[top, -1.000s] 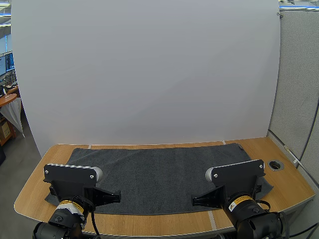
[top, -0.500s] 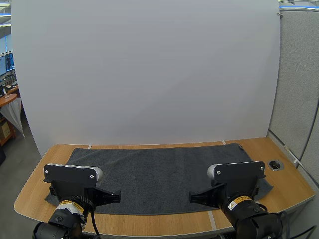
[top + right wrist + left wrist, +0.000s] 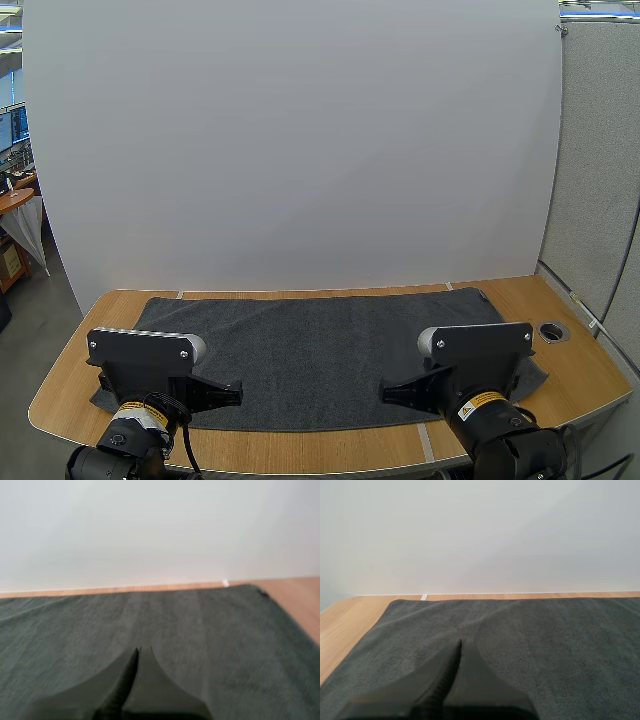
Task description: Fold the towel
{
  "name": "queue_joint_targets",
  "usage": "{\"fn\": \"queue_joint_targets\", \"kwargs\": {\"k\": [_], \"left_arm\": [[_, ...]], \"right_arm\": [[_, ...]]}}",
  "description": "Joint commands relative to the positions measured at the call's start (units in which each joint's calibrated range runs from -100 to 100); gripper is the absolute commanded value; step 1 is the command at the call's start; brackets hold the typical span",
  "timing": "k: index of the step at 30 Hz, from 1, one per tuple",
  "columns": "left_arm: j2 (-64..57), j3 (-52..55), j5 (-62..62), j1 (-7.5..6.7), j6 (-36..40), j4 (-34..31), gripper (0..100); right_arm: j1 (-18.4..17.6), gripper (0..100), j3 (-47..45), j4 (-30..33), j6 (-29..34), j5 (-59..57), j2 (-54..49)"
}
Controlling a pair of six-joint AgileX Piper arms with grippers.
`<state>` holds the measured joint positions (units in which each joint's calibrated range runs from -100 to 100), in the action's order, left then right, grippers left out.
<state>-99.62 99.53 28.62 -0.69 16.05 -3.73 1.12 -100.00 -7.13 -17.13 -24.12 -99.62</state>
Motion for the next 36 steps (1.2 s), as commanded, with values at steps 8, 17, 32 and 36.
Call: {"fn": "queue_joint_targets", "kwargs": {"k": [8, 17, 32, 36], "left_arm": [[-0.4, -12.1, -0.5, -0.03, -0.1, -0.9, 0], [-0.4, -12.7, -0.6, -0.03, -0.1, -0.9, 0], [-0.4, -12.7, 9.1, -0.03, -0.1, -1.3, 0], [-0.4, -12.7, 9.1, -0.03, -0.1, -1.3, 0]], "right_arm": [[0.0, 0, 7.3, 4.8, 0.1, -2.3, -0.4], [0.0, 0, 24.0, 4.9, 0.2, -16.1, -0.4], [0.0, 0, 37.2, 8.6, 0.4, -48.8, -0.4], [0.0, 15, 37.9, 10.8, 0.4, -52.0, -0.4]]}}
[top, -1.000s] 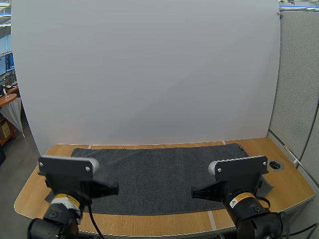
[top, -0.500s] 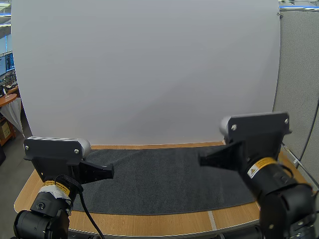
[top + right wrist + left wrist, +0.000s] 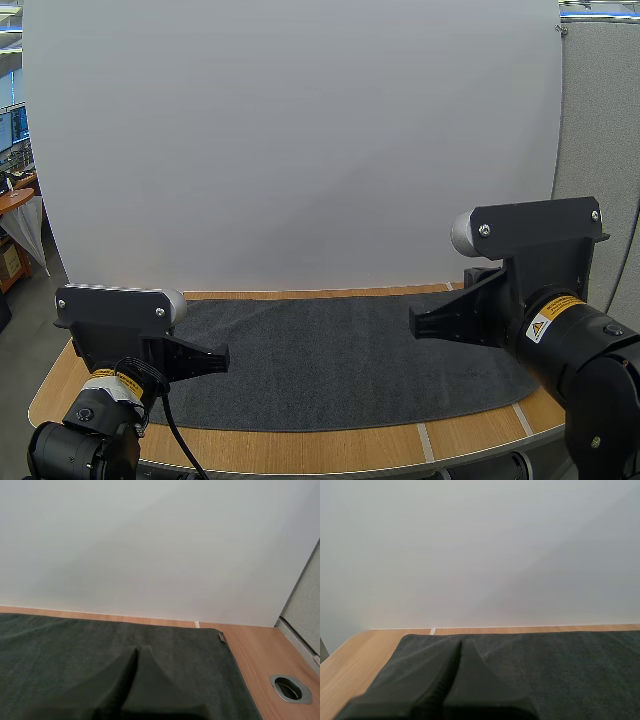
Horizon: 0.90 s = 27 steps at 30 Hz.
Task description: Fold the towel
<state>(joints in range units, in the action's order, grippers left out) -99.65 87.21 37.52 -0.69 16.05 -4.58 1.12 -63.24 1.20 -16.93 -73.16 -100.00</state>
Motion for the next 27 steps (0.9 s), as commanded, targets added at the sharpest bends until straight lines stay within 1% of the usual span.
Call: {"fn": "queue_joint_targets", "kwargs": {"k": [1, 3, 4, 5, 6, 10, 24, 26, 27], "left_arm": [[-0.3, -0.4, 0.2, -0.03, -0.1, -0.4, 0], [-0.3, -0.4, 0.2, -0.03, -0.1, -0.4, 0], [-0.3, -0.4, 0.2, -0.03, -0.1, -0.4, 0], [-0.3, -0.4, 0.2, -0.03, -0.1, -0.4, 0], [-0.3, -0.4, 0.2, -0.03, -0.1, -0.4, 0], [-0.3, -0.4, 0.2, -0.03, -0.1, -0.4, 0], [-0.3, -0.4, 0.2, -0.03, -0.1, -0.4, 0], [-0.3, -0.4, 0.2, -0.03, -0.1, -0.4, 0], [-0.3, -0.4, 0.2, -0.03, -0.1, -0.4, 0]], "right_arm": [[0.0, 30, 1.2, 2.9, 0.2, -3.4, 0.0], [0.0, 58, 1.2, 3.5, 0.2, -4.2, 0.0], [0.0, 77, 1.2, 3.8, 0.2, -4.2, 0.0], [0.0, 98, 1.2, 3.8, 0.2, -4.2, 0.0], [0.0, 100, 1.2, 3.8, 0.2, -4.2, 0.0], [0.0, 100, 1.2, 4.6, 0.0, -4.2, 0.0], [0.0, 100, 1.2, 4.2, 0.1, -3.8, 0.0], [0.5, 100, 1.2, 4.5, 0.4, -4.0, 0.0], [0.5, 100, 1.2, 5.1, 1.6, -4.5, 0.0]]}}
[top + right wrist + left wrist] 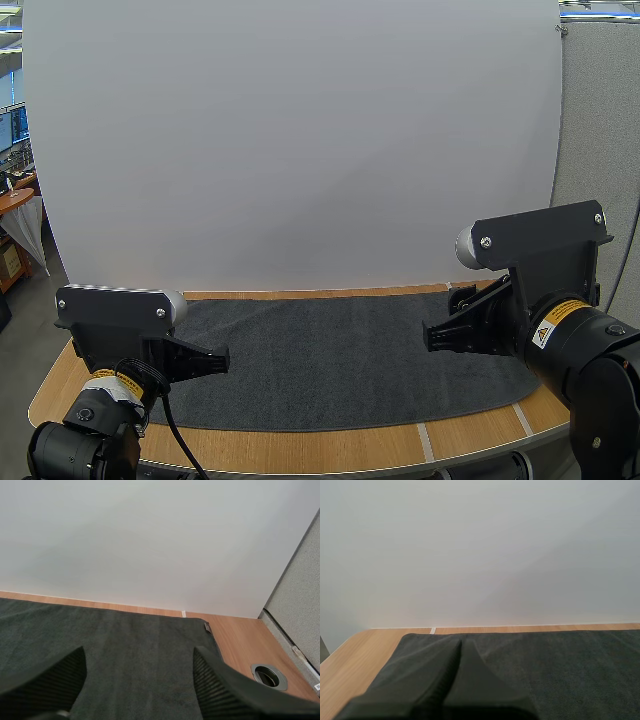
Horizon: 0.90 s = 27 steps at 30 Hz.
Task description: Fold the towel
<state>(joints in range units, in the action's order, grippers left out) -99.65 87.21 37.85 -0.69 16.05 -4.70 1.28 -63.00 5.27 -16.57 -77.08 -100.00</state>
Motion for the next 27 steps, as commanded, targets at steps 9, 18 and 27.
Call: {"fn": "queue_joint_targets", "kwargs": {"k": [9, 18, 27], "left_arm": [[-0.3, -0.4, -0.1, -0.03, -0.1, -0.3, 0], [-0.3, -0.4, -0.1, -0.03, -0.1, -0.3, 0], [-0.3, -0.4, -0.2, -0.03, -0.1, -0.3, 0]], "right_arm": [[7.3, 100, 1.0, 8.0, 8.4, 1.2, 13.7], [13.0, 100, 7.6, -1.7, 2.3, 15.6, 39.0], [14.9, 100, 21.3, -5.3, -4.8, 24.6, 60.4]]}}
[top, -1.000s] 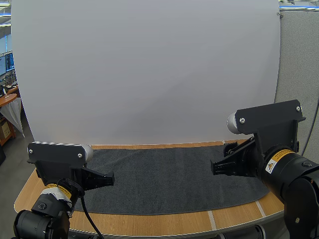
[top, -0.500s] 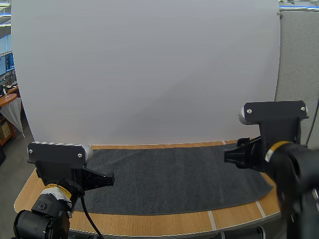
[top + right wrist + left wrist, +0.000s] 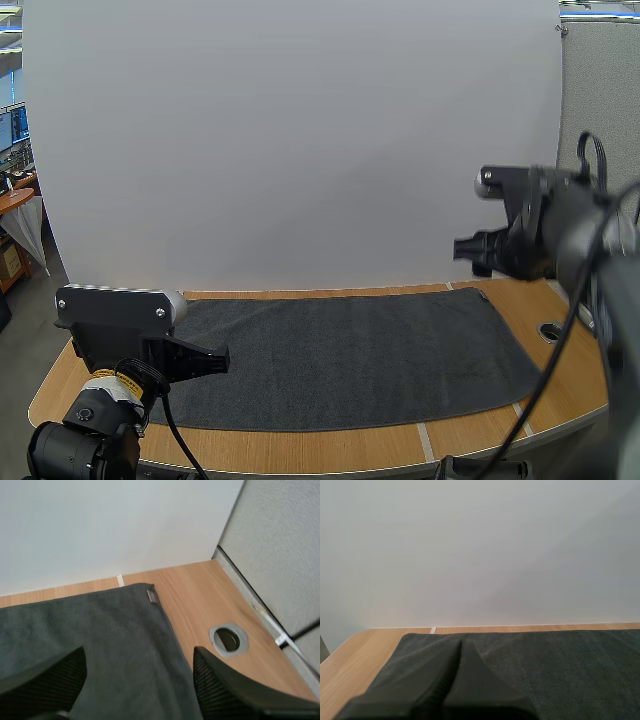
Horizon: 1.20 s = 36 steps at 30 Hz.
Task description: Fold the towel
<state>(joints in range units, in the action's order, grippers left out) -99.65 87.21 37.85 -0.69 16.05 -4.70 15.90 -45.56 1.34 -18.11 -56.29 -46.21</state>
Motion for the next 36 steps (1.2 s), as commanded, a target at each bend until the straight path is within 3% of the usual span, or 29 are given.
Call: {"fn": "queue_joint_targets", "kwargs": {"k": [1, 12, 20, 36], "left_arm": [[-0.3, -0.4, -0.4, -0.03, -0.1, -0.3, 0], [-0.3, -0.4, -0.6, -0.03, -0.1, -0.3, 0], [-0.3, -0.4, -0.6, -0.03, -0.1, -0.3, 0], [-0.3, -0.4, -0.6, -0.03, -0.1, -0.3, 0]], "right_arm": [[0.3, 100, 5.0, -2.0, -4.0, 5.2, 9.1], [0.3, 100, 14.3, -9.2, -10.2, 11.6, 32.9], [0.3, 100, 14.9, -9.2, -11.4, 21.4, 42.1], [1.4, 100, 29.6, -7.9, -12.5, 22.6, 59.6]]}}
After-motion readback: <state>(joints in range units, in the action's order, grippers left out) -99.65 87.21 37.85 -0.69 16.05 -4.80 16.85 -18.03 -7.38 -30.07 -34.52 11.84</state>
